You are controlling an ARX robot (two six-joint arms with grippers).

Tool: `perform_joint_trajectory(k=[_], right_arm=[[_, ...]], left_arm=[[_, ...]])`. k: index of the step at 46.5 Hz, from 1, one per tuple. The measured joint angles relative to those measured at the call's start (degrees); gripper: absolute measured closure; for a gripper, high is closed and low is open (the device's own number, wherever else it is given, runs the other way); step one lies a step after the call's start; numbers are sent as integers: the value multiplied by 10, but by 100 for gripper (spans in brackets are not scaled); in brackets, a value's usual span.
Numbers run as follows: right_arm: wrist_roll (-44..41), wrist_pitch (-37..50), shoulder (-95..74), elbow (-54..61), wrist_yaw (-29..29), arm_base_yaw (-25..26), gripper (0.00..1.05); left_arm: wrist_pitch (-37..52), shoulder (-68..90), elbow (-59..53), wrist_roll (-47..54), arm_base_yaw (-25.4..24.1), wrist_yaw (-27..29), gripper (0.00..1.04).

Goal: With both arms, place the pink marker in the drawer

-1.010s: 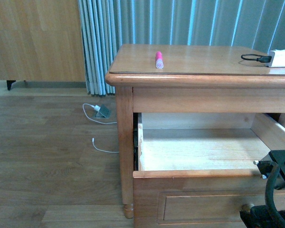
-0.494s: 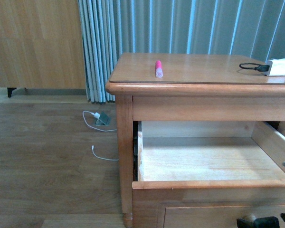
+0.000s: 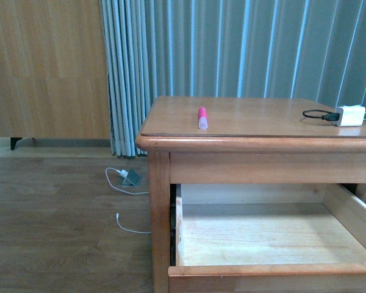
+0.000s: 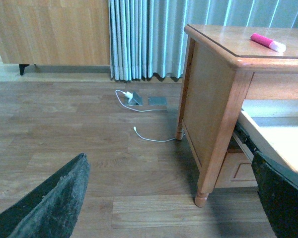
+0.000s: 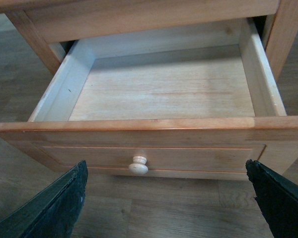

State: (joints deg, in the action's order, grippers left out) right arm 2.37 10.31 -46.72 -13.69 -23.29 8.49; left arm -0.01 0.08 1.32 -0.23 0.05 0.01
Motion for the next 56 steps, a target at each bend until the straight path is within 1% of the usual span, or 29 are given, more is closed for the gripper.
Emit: perform_joint_trajectory(k=[6,10,16,54,55,56], right_arm=[[-2,-76,96,4,-51,48,8],[-2,-104,142,9,-74,72,8],[1,-111,173,10,-75,97,8],[5,-112,174,11,-76,99,8],[5,-112,174,11,-76,99,8],[5,-112,174,11,-76,99,8]], left_arm=[[0,0,0,0,0,0,6],[0,0,0,0,0,0,6],[0,0,0,0,0,0,6],[0,0,0,0,0,0,6],[0,0,0,0,0,1,6],[2,2,0,-3,6,17,6]])
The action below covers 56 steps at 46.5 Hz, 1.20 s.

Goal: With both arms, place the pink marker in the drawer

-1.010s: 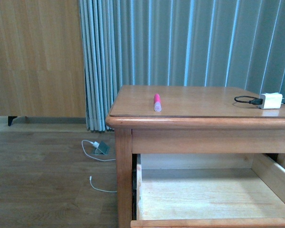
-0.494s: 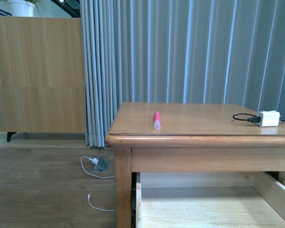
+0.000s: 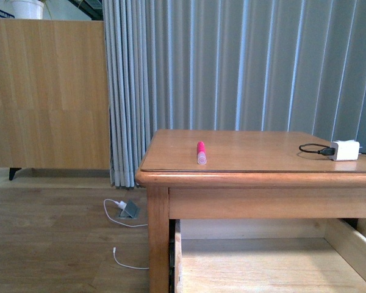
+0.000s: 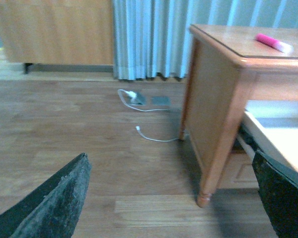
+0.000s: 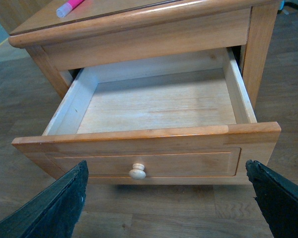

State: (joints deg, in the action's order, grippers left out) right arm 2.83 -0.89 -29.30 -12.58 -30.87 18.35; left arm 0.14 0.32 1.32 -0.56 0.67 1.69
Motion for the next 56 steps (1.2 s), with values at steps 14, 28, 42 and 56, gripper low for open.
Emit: perform_joint_trajectory(k=[14,28,42,56], right_arm=[[0,0,0,0,0,0,8],[0,0,0,0,0,0,8],[0,0,0,0,0,0,8],[0,0,0,0,0,0,8]], left_arm=[[182,245,45,-36,73,99,6],[323,548,201,6,96,19,6],[338,834,462,24,176,3,6],[242,1062,746,11,219,23,6]])
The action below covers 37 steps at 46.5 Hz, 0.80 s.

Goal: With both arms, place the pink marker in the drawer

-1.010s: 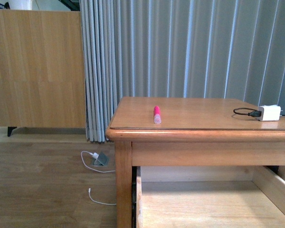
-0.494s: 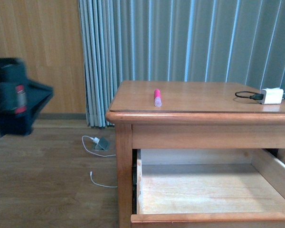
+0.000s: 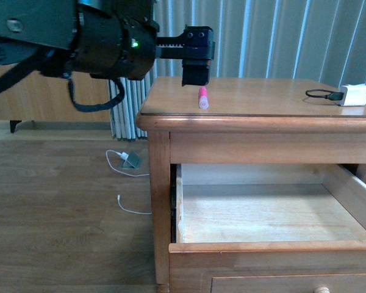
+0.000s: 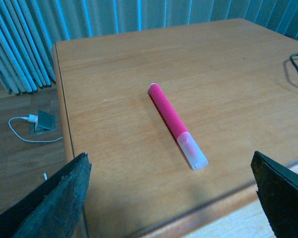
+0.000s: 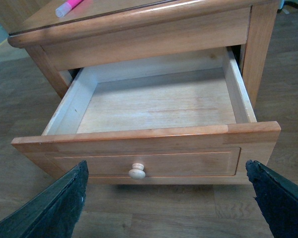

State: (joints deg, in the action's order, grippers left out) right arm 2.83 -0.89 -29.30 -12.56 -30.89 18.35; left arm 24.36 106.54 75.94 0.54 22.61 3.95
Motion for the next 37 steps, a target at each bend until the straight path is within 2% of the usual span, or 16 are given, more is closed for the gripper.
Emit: perform_joint_trajectory(k=[4,13,37], right_arm=[[0,0,0,0,0,0,8],[0,0,0,0,0,0,8],[0,0,0,0,0,0,8]], left_arm=[[-38,62,80,-10,6,7,6],[-90,137,178,-26,14,11,6],[-200,234,325,-37,31,36,6]])
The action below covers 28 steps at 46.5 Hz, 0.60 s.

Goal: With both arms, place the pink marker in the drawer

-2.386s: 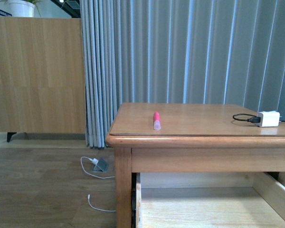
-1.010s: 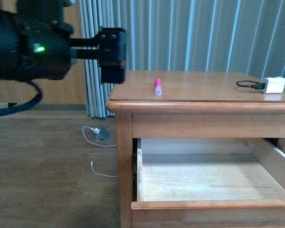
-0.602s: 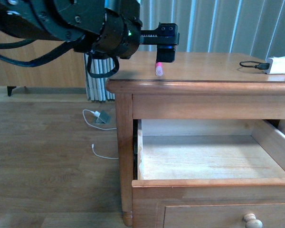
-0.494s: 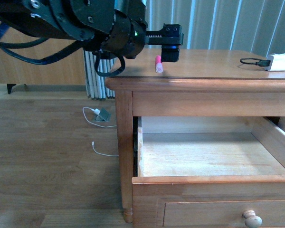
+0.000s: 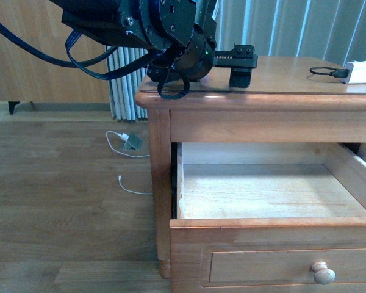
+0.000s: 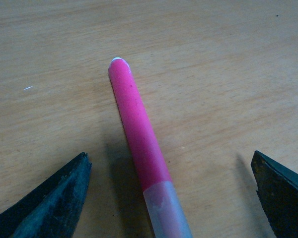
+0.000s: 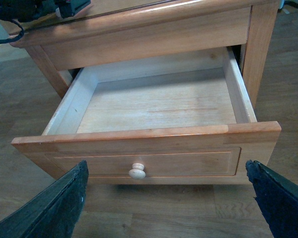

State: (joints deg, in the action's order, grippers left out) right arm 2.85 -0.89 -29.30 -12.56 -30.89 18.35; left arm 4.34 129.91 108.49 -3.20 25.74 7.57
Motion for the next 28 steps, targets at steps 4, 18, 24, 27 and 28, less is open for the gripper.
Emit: perform_joint_trajectory(k=[4,18,24,27,28], right_arm=[[0,0,0,0,0,0,8],[0,0,0,0,0,0,8],[0,0,0,0,0,0,8],[0,0,0,0,0,0,8],[0,0,0,0,0,0,8]], left_arm=[[-16,7,17,-4,0,2,6],[-66,21,54,-5,-5,17,37],[-70,21,55,-5,-9,20,54],[-72,21,56,-5,-10,23,67],[-74,22,58,-5,-11,24,70]])
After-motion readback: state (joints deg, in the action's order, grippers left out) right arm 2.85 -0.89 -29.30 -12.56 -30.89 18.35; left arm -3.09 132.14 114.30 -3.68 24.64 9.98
